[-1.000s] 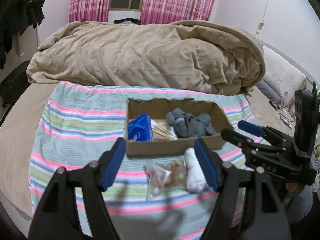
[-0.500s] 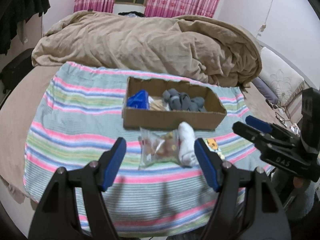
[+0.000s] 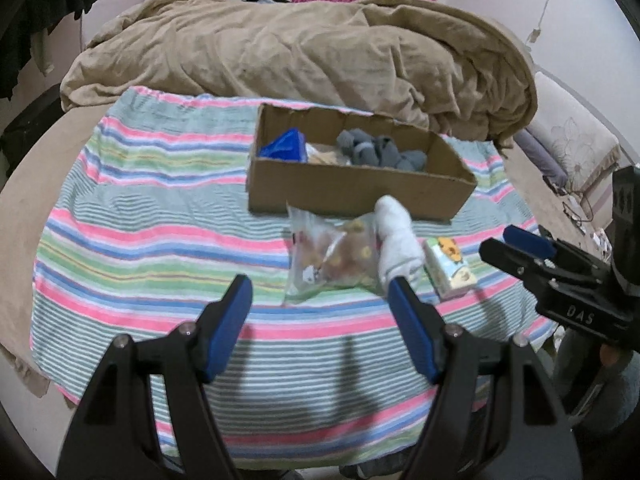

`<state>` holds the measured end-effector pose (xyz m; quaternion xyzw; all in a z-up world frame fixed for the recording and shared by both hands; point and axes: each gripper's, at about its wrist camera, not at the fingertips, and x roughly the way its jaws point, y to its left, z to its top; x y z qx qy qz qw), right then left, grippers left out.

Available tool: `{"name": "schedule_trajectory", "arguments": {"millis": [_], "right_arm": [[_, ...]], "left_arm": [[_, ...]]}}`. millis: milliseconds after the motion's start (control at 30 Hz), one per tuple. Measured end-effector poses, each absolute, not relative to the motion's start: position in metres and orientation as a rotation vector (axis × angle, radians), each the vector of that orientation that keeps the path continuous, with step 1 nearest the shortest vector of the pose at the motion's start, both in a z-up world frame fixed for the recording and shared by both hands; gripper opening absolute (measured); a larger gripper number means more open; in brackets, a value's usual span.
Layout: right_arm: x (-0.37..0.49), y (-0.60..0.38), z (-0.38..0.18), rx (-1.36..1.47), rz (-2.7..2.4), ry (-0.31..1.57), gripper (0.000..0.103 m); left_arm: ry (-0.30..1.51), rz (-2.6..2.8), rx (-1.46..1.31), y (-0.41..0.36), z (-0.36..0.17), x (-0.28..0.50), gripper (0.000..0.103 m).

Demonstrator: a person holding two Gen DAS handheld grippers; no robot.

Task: Organize objects
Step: 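Grasp the clear snack bag with the left tool while the right tool grasps the capybara tissue pack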

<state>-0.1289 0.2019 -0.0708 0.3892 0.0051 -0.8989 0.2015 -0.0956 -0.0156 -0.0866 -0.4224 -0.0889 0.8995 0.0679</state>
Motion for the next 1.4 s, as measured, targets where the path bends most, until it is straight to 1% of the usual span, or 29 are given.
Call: {"name": "schedule_trajectory", "arguments": {"millis": [433,833,867,900,933,967,1000,1033,1100,1167,1200,1233,1400], "right_arm": [[-0.153,0.203,-0.117,1.212,-2.472,0.002,0.068],[-0.164,0.199,-0.139,1.274,-2.423,0.0,0.068],[-0.164,0.199,-0.14,1.278,-2.418,0.001,0.067],[-0.164,0.198,-0.141,1.278,-2.416,0.006,0.064],[-0.163,0.198,-0.141,1.274,-2.421,0.013,0.057],[-0.163,0.198,-0.141,1.273,-2.424,0.015,0.053],[-0.162,0.199,-0.141,1.272,-2.424,0.01,0.052],[-0.161,0.2,-0.141,1.271,-2.425,0.003,0.049],[-0.16,0.203,-0.139,1.269,-2.429,-0.005,0.049],[-0.159,0.204,-0.136,1.266,-2.435,-0.006,0.049],[-0.158,0.205,-0.134,1.261,-2.438,-0.008,0.049],[-0.157,0.206,-0.132,1.257,-2.441,-0.008,0.049],[-0.152,0.212,-0.12,1.224,-2.461,-0.012,0.049]], "left_arm": [[-0.235,2.67,-1.351,-0.005,-0.128,-0.13,0.072],[-0.206,2.642,-1.353,0.01,-0.142,-0.155,0.072],[-0.2,2.644,-1.35,0.011,-0.143,-0.155,0.072],[-0.196,2.645,-1.343,0.013,-0.144,-0.155,0.071],[-0.19,2.645,-1.334,0.014,-0.144,-0.155,0.07],[-0.187,2.643,-1.325,0.016,-0.143,-0.154,0.063],[-0.185,2.634,-1.317,0.017,-0.142,-0.154,0.055],[-0.182,2.628,-1.309,0.019,-0.141,-0.153,0.053],[-0.155,2.641,-1.291,0.023,-0.137,-0.15,0.047],[-0.154,2.642,-1.276,0.024,-0.135,-0.148,0.044],[-0.159,2.643,-1.269,0.023,-0.134,-0.147,0.04],[-0.159,2.646,-1.26,0.023,-0.132,-0.146,0.038],[-0.161,2.655,-1.245,0.023,-0.127,-0.141,0.036]]}}
